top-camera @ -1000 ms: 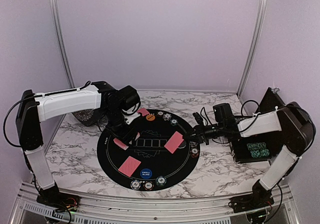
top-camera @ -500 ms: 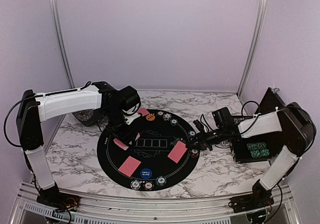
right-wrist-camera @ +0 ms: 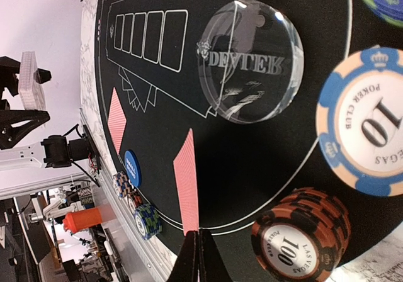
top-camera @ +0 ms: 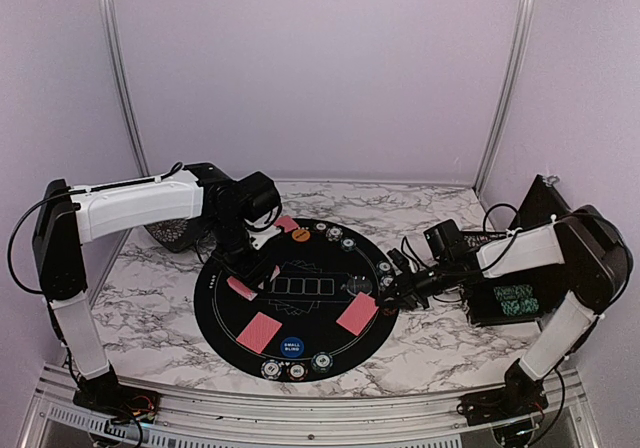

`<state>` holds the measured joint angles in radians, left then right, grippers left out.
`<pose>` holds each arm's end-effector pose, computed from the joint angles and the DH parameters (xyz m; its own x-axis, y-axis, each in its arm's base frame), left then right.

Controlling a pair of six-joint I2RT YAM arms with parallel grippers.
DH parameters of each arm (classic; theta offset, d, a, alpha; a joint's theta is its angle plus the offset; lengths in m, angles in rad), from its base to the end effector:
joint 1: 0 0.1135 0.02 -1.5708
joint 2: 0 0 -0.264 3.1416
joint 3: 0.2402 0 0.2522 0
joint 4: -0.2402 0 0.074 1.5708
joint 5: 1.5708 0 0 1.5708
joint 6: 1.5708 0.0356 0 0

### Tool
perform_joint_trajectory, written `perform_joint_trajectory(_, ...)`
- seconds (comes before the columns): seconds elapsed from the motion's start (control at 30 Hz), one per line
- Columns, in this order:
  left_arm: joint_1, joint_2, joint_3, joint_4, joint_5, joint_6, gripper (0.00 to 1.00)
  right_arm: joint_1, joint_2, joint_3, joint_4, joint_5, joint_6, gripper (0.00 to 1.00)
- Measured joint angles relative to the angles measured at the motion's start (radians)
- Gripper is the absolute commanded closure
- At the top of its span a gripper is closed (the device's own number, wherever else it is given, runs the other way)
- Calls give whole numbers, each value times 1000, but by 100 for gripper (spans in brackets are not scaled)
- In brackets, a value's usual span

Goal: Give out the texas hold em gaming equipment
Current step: Distribute the poker card in the dealer area.

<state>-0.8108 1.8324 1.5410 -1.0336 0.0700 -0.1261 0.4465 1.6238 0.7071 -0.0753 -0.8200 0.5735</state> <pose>0.2509 -0.2676 0.2494 -0.7553 0.6126 -0.2329 0.6449 0.7579 -0.0979 0.2453 0.1463 0.1370 -0.9898 -0.0635 -0.1274 -0.1408 0.5680 0.8109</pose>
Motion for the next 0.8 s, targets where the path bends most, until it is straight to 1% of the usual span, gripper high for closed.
perform_joint_trajectory(0.17,0,0,0,0,0,0,43,0,-3,1,-18,19,-4,90)
perform_joint_trajectory(0.4,0,0,0,0,0,0,43,0,-5,17,-43,45,-12,83)
perform_joint_trajectory(0.8,0,0,0,0,0,0,43,0,-7,69,-75,71,-26,81)
